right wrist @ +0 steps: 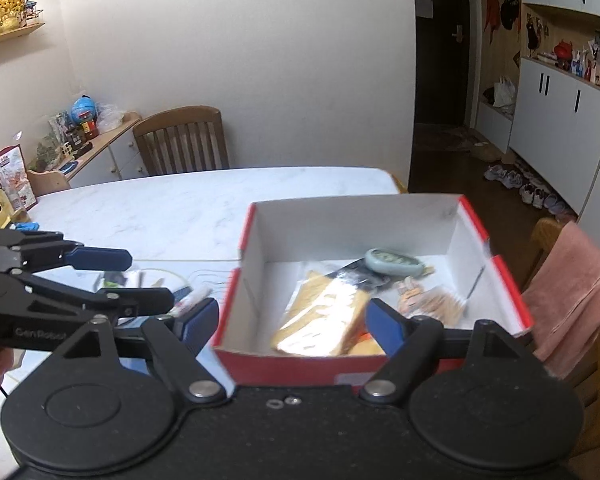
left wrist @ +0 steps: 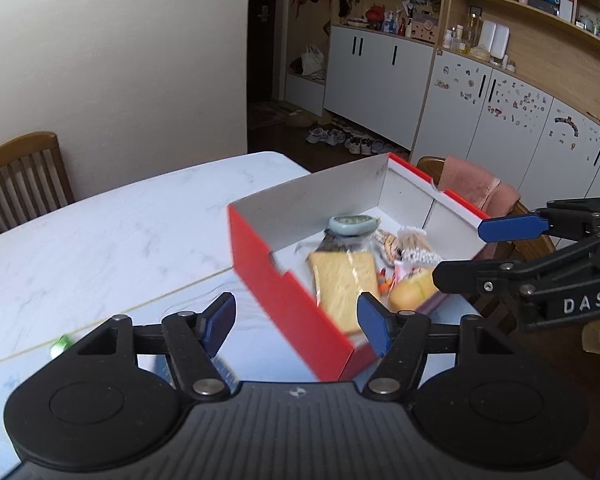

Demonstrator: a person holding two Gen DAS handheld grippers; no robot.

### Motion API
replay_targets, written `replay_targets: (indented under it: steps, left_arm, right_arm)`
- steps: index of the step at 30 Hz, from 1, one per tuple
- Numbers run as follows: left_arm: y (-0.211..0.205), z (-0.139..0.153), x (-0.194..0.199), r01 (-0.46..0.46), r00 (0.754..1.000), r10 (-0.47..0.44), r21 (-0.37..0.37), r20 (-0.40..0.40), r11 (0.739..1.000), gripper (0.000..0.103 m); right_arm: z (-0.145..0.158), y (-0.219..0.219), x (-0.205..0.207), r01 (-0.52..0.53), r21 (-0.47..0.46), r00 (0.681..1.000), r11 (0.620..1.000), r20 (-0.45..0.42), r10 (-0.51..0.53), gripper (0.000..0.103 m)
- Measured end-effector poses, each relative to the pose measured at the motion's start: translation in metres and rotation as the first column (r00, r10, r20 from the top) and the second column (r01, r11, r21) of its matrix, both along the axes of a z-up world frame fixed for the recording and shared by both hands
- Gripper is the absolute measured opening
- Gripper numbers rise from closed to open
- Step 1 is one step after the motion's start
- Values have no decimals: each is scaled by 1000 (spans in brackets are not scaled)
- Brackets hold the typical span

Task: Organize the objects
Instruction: 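Withdraw both grippers from the shoebox back toward the placemat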

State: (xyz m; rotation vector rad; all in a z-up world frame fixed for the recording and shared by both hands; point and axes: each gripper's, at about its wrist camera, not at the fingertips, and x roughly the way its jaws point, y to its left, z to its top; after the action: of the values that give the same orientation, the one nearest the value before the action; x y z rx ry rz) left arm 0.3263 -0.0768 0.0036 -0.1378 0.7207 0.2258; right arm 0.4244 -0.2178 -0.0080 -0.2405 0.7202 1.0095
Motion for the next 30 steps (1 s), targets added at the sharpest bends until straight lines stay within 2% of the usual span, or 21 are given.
replay_targets:
  steps: [4,7,11,20,21,23,30]
  left_arm:
    - [10,-1,-29,-19,1000,19,10,12,1000,72]
    - [20,-3,-52,-39,999,39,12,20,999,80]
    - [35,-7,-78,-77,997,77,19,13,997,82]
    - [81,-30,-111,-181,983,180,-18,-36,983,85]
    - [85,-33,-113,-190,981,190,-15,-39,982,86]
    - [93,-39,-115,-218,975,217,-2,-51,976,101]
    - [124,-58,-116,-304,951,301,-39,-72,952,103]
  right_arm:
    - [-4,11,-22,-18,1,1000,1000,-5,18,86]
    - [-4,19,-38,-32,11,999,999,-14,32,90]
    - [-6,32,-57,-51,12,999,999,-17,51,100]
    - [-14,71,-87,-51,-10,998,999,-27,50,100]
    - [-16,76,-89,-46,-14,999,999,-28,46,100]
    - [-19,86,-91,-35,-22,999,999,-35,34,100]
    - [-29,122,-97,-8,-52,998,999,-57,5,100]
